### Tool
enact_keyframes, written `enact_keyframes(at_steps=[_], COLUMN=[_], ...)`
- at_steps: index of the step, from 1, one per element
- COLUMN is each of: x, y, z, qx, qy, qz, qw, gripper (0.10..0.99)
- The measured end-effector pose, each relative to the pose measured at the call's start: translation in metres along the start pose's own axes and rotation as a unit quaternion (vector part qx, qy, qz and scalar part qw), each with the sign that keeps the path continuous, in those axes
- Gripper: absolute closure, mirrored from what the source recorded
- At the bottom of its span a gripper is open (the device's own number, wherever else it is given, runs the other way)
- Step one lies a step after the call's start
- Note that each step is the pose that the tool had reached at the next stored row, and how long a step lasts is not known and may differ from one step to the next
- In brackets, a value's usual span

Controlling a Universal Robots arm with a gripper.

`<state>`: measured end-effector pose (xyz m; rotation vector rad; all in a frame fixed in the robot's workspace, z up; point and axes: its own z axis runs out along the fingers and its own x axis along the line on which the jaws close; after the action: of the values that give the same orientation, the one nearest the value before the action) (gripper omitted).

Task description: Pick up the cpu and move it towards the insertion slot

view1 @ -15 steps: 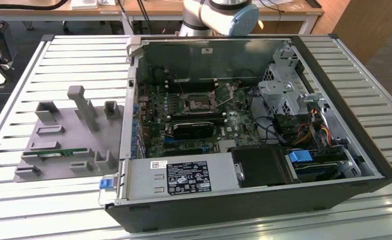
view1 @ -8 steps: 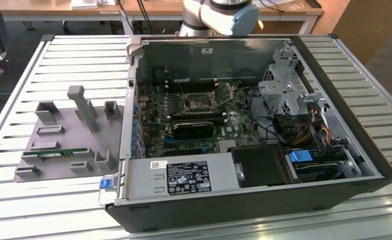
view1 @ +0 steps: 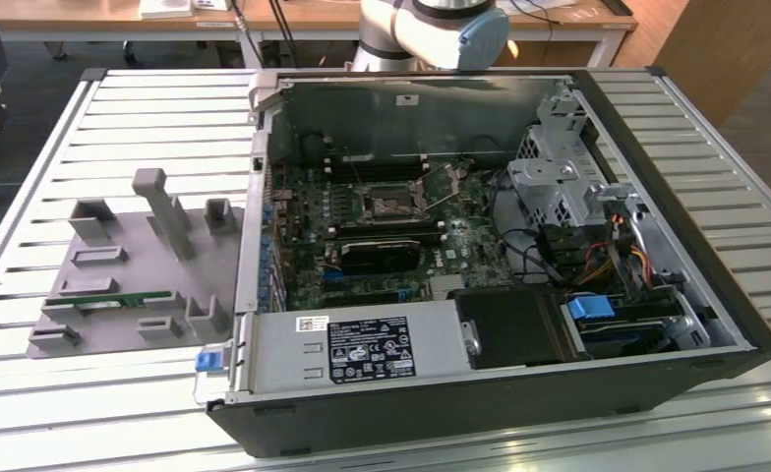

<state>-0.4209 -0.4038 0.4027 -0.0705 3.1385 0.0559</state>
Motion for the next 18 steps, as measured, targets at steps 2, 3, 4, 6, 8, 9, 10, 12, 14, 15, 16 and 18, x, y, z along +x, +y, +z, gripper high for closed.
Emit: enact_keyframes(at_steps=[2,3,4,6,8,9,10,12,14,15,16,18], x=[0.0,0.0,-0.0001,-0.0017,-0.0042,-0.0055,-0.0069,-0.0102,-0.0142,-0.0164,-0.0186,-0.023], y=[0.0,0.0,0.0001,0.0,-0.0002,-0.0002,-0.0003,-0.0005,-0.0006,-0.0007,-0.0008,-0.001], z=[0.0,-0.0001,-0.0002,-0.0003,-0.0003,-0.0002,-0.0002,-0.0002,-0.0002,-0.0001,-0.0002,-0.0002], qx=[0.0,0.0,0.0,0.0,0.0,0.0,0.0,0.0,0.0,0.0,0.0,0.0], qy=[0.0,0.0,0.0001,0.0001,0.0001,0.0,0.0001,0.0001,0.0001,0.0,0.0001,0.0001], qz=[0.0,0.0,0.0,0.0,0.0,0.0,0.0,0.0,0.0,0.0,0.0,0.0], qw=[1.0,1.0,1.0,1.0,1.0,1.0,1.0,1.0,1.0,1.0,1.0,1.0], gripper=[0.545,0.545,0.545,0.545,0.545,0.545,0.545,0.545,0.545,0.545,0.545,0.545])
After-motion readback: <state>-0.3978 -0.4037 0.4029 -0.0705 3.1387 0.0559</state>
